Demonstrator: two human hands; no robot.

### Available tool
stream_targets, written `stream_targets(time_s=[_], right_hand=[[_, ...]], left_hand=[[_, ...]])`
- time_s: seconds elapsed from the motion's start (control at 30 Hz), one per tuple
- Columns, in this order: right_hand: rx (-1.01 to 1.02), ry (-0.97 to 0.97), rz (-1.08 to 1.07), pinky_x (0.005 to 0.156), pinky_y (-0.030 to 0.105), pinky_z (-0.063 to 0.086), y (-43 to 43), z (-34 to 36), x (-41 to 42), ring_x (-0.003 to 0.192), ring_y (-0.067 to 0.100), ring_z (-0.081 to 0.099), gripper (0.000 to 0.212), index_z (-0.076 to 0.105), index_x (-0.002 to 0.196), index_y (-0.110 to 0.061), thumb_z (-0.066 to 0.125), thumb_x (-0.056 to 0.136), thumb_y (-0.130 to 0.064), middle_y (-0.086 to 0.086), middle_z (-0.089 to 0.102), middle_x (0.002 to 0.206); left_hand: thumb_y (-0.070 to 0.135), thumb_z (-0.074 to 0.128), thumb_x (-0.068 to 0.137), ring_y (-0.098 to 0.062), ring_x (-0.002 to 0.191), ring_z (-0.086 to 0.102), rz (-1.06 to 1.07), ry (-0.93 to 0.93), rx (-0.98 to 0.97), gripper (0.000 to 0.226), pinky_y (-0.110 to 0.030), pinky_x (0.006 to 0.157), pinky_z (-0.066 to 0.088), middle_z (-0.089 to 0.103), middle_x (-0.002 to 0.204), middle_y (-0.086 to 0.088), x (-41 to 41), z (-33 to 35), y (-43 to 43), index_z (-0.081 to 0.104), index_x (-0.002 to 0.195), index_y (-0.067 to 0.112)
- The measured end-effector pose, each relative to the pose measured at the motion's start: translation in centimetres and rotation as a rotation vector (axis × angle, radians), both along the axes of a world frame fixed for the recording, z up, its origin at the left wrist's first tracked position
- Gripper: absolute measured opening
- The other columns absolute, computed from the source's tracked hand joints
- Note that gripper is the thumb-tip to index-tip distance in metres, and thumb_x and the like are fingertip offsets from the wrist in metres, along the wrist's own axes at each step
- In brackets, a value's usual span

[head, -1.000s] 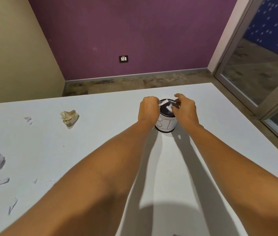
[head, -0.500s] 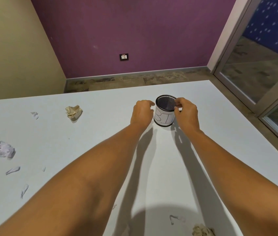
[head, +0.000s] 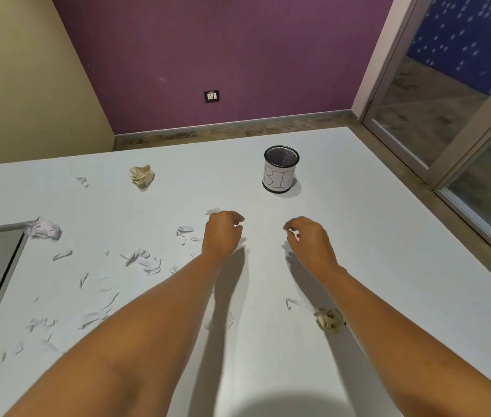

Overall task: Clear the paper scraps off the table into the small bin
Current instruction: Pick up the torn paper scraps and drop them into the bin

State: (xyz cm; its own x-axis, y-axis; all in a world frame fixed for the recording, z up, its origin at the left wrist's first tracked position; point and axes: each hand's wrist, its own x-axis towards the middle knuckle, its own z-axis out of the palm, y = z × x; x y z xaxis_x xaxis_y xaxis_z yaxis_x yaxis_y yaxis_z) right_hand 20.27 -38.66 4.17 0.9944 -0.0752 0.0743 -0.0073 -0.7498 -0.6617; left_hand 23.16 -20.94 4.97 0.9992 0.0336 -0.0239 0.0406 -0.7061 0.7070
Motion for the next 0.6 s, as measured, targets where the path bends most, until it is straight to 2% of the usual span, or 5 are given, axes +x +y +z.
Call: stream_targets(time_s=[0.2,0.3,0.43,0.5,0.6], right_hand=[[0.015,0.2,-0.021,0.078,0.025,0.048,0.8,-2.1,-6.0,0.088,0.025,0.065,0.02,0.062,0.108,-0.005,0.051,0.092,-0.006,0.011,0.063,0.116],[-0.123,0.262,0.019,0.09,0.025,0.044,1.8,-3.2,-8.0,0.108,0.024,0.061,0.028,0.056,0.12,-0.005,0.051,0.093,-0.012,0.012,0.058,0.128],[-0.359,0.306,0.033,0.11,0.033,0.032,3.9,-4.5,-10.5,0.143,0.025,0.024,0.046,0.037,0.139,-0.01,0.046,0.097,-0.026,0.013,0.026,0.154],[-0.378,0.368,-0.015,0.115,0.038,0.026,4.8,-4.9,-11.5,0.146,0.029,0.008,0.056,0.024,0.145,-0.009,0.043,0.098,-0.032,0.017,0.012,0.157],[-0.347,0.432,-0.069,0.119,0.04,0.018,6.0,-5.5,-12.6,0.146,0.033,0.001,0.064,0.013,0.147,-0.006,0.039,0.098,-0.036,0.02,0.004,0.157]], left_hand=[[0.001,0.057,0.082,-0.025,0.095,0.067,0.014,0.03,0.006,0.026,-0.027,0.089,0.047,0.072,0.106,-0.013,-6.0,-1.7,2.5,0.069,0.104,0.005],[0.0,0.057,0.082,-0.025,0.094,0.067,0.042,0.052,0.008,0.026,-0.027,0.088,0.046,0.071,0.107,-0.014,-8.8,-3.1,4.3,0.069,0.105,0.005],[-0.007,0.048,0.082,-0.028,0.099,0.065,0.123,0.061,0.031,0.032,-0.028,0.085,0.045,0.07,0.108,-0.016,-11.6,-4.6,6.4,0.068,0.105,0.003],[-0.005,0.046,0.085,-0.03,0.103,0.063,0.147,0.068,0.047,0.031,-0.03,0.086,0.045,0.069,0.111,-0.017,-12.6,-5.0,7.2,0.067,0.106,0.003],[0.003,0.047,0.089,-0.03,0.105,0.061,0.145,0.067,0.082,0.026,-0.032,0.087,0.044,0.067,0.113,-0.016,-13.6,-5.5,8.1,0.066,0.108,0.004]])
